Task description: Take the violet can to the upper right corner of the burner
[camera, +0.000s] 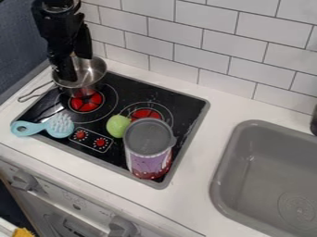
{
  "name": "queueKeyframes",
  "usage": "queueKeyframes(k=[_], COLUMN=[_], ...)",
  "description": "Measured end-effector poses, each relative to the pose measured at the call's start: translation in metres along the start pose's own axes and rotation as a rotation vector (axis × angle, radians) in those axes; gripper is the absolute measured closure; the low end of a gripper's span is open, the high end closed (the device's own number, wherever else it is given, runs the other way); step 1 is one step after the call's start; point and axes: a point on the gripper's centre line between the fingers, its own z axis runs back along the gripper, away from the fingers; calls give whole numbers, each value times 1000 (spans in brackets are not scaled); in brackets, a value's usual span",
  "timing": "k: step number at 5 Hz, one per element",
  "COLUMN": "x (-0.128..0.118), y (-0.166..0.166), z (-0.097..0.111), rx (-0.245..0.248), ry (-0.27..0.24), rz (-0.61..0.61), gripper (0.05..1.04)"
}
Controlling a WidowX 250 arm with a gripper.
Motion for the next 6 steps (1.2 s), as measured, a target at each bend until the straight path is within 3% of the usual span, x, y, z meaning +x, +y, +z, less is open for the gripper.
queueKeyframes(k=[1, 2, 3, 4, 6], x=[-2, -21, -50, -81, -139], y=[4, 13, 17, 28, 84], z=[-9, -4, 9, 31, 61], rx=[31, 42, 32, -22, -28], ry=[7, 0, 1, 24, 78], rz=[-6, -99, -218, -353, -819], gripper=[84, 84, 84, 84, 84])
